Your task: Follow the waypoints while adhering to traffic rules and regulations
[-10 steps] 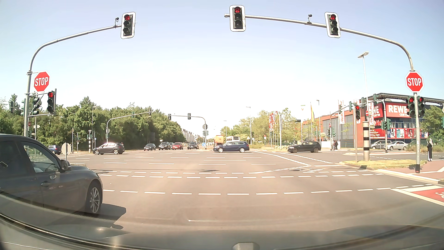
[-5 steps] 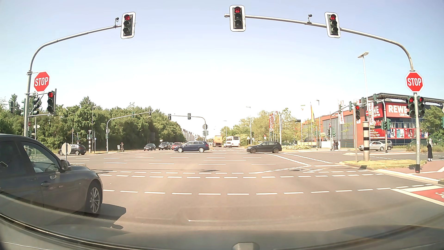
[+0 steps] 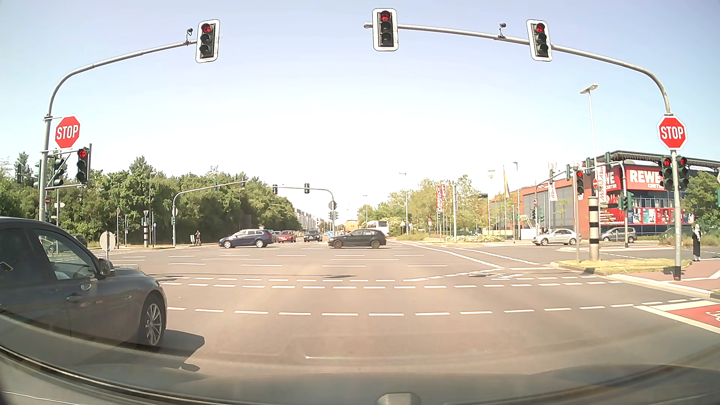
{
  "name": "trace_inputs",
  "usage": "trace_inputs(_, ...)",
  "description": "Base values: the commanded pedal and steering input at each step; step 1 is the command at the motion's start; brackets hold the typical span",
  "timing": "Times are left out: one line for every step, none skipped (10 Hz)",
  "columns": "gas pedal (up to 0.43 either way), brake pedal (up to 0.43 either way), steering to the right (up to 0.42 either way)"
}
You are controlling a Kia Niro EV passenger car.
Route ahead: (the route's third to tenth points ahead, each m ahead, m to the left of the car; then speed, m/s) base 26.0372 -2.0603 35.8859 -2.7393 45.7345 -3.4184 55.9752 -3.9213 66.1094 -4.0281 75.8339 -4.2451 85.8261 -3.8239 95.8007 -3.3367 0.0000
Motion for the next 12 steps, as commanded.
trace_inputs(0.000, 0.366, 0.008)
trace_inputs(0.000, 0.366, 0.008)
trace_inputs(0.000, 0.366, 0.008)
trace_inputs(0.000, 0.366, 0.008)
trace_inputs(0.000, 0.366, 0.008)
trace_inputs(0.000, 0.366, 0.008)
trace_inputs(0.000, 0.366, 0.008)
trace_inputs(0.000, 0.366, 0.008)
trace_inputs(0.000, 0.366, 0.008)
trace_inputs(0.000, 0.372, 0.008)
trace_inputs(0.000, 0.366, 0.008)
trace_inputs(0.000, 0.366, 0.008)
